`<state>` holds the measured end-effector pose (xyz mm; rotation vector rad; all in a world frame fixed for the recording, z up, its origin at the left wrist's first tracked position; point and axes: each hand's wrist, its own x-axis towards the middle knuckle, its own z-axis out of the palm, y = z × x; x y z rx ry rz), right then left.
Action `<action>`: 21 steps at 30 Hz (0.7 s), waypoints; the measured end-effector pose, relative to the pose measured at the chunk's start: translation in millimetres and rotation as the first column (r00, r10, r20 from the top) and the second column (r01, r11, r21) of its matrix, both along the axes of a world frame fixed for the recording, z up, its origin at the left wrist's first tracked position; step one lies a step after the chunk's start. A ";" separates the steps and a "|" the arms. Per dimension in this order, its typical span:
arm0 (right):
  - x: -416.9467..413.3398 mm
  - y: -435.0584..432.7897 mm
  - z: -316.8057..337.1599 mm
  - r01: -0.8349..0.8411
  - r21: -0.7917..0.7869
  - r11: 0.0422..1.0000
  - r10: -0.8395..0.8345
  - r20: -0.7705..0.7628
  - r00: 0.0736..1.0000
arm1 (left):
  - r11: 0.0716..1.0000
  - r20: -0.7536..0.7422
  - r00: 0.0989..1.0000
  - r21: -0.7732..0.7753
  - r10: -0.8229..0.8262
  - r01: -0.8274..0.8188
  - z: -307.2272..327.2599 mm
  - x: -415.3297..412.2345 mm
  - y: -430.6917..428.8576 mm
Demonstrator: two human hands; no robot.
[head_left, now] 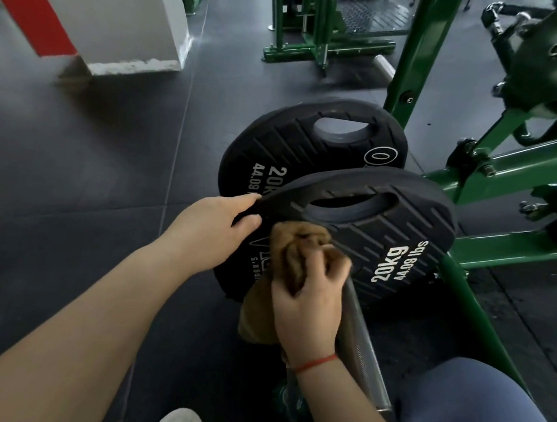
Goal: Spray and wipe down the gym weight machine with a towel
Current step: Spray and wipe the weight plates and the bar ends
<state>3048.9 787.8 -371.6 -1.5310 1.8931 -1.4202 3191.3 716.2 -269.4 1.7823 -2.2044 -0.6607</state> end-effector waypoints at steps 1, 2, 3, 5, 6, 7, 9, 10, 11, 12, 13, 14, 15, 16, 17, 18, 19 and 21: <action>2.9 9.4 -2.6 -0.062 -0.022 0.998 0.062 -0.029 0.998 | 0.998 -0.064 0.998 0.065 0.023 -0.019 0.3 1.9 -0.6; 6.2 16.6 -2.4 -0.105 -0.047 0.993 0.104 -0.033 0.994 | 0.992 -0.127 0.991 0.121 0.052 -0.036 0.2 3.2 -1.5; 9.6 20.2 0.0 -0.126 -0.074 0.989 0.125 -0.025 0.992 | 0.985 -0.176 0.982 0.164 0.075 -0.046 0.5 3.7 -2.3; 15.9 15.2 5.6 -0.137 -0.102 0.985 0.135 -0.028 0.990 | 0.977 -0.240 0.966 0.206 0.101 -0.051 2.0 3.7 -3.7; 18.1 9.7 8.4 -0.135 -0.093 0.987 0.130 -0.050 0.990 | 0.974 -0.264 0.958 0.218 0.115 -0.057 3.2 3.0 -4.0; 19.2 4.4 11.0 -0.127 -0.076 0.989 0.121 -0.082 0.989 | 0.972 -0.281 0.951 0.227 0.130 -0.066 4.1 1.7 -4.0; 17.0 -2.3 10.1 -0.118 -0.048 0.992 0.109 -0.167 0.980 | 0.970 -0.301 0.942 0.230 0.148 -0.079 4.5 0.2 -4.9; 14.6 -2.9 6.7 -0.117 -0.033 0.993 0.108 -0.206 0.973 | 0.970 -0.303 0.941 0.229 0.151 -0.082 4.1 -0.3 -5.8; 10.9 -1.7 1.3 -0.109 -0.013 0.994 0.104 -0.232 0.967 | 0.970 -0.301 0.941 0.227 0.154 -0.086 2.9 -0.9 -6.6; 6.4 0.1 -5.3 -0.090 0.010 0.996 0.090 -0.243 0.966 | 0.971 -0.297 0.942 0.220 0.157 -0.093 2.0 -1.5 -7.0; 1.3 2.3 -12.4 -0.063 0.035 0.997 0.070 -0.239 0.969 | 0.972 -0.288 0.944 0.210 0.160 -0.101 1.2 -2.4 -6.6; -4.1 4.5 -18.3 -0.038 0.063 0.997 0.051 -0.219 0.974 | 0.974 -0.278 0.947 0.198 0.159 -0.106 0.0 -2.9 -6.7; -8.6 6.3 -21.9 -0.020 0.087 0.996 0.037 -0.192 0.981 | 0.977 -0.266 0.952 0.185 0.151 -0.104 -1.0 -3.7 -7.0; -11.2 7.8 -23.0 -0.013 0.098 0.995 0.031 -0.178 0.984 | 0.979 -0.259 0.955 0.175 0.145 -0.101 -1.9 -4.3 -6.9; -11.5 8.8 -21.3 -0.022 0.086 0.996 0.037 -0.178 0.983 | 0.981 -0.255 0.957 0.167 0.140 -0.099 -2.9 -5.1 -6.9; -9.5 9.7 -16.8 -0.046 0.054 0.997 0.056 -0.187 0.981 | 0.981 -0.260 0.956 0.164 0.140 -0.099 -3.6 -5.4 -6.4; -5.6 9.7 -10.3 -0.083 0.007 0.997 0.083 -0.202 0.976 | 0.981 -0.271 0.952 0.165 0.142 -0.100 -4.1 -5.7 -6.3; 4.5 6.2 4.6 -0.150 -0.065 0.986 0.133 -0.219 0.967 | 0.981 -0.285 0.948 0.170 0.142 -0.096 -2.7 -6.3 -5.0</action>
